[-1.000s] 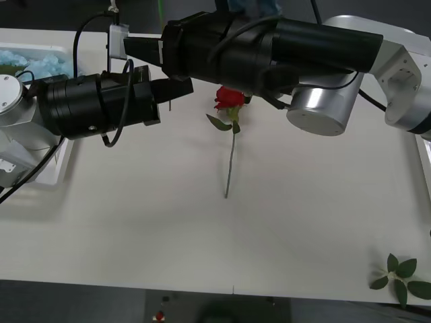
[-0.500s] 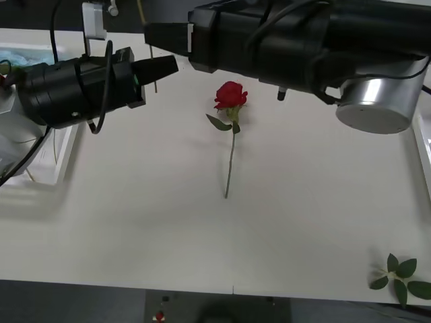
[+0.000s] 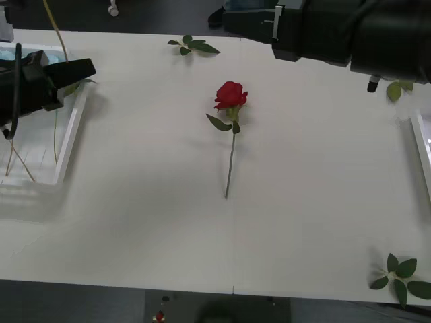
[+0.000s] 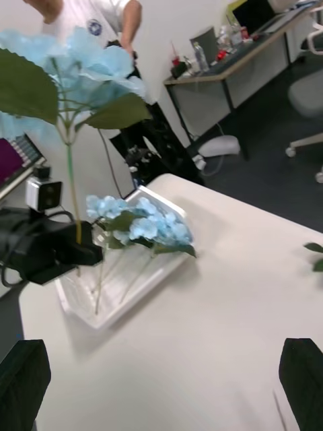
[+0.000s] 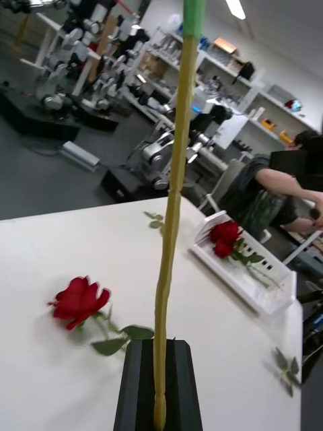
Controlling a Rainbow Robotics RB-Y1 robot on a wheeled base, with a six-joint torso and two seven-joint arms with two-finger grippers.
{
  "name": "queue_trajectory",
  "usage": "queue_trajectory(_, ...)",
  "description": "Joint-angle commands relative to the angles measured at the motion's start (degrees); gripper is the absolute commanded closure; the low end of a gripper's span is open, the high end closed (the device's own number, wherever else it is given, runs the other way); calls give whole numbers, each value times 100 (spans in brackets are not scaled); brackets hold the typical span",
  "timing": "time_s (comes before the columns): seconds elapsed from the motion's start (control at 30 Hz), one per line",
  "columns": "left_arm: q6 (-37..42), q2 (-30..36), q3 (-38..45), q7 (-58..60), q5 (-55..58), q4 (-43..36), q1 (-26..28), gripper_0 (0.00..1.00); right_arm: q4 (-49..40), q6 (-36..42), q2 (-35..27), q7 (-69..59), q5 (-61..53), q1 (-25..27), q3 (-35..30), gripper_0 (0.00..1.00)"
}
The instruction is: Put the red flowers into the right box and the blue flowers into the left box
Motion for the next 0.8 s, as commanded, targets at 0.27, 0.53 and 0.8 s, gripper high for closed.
queue_trajectory(0.27, 102, 1046, 576, -439, -286, 845, 941, 100, -249, 2603, 108, -147, -707, 396, -465, 0)
queue_trajectory(0.53, 102, 1424, 848, -122, -1358, 1803, 1082, 100, -205, 6541, 1681, -164, -1103, 1767, -2776, 0)
queue_trajectory(0.8, 111, 1451, 1507, 1662, -3318, 1671, 1082, 100, -47, 8984, 3149, -296, -654, 2329, -3875, 0)
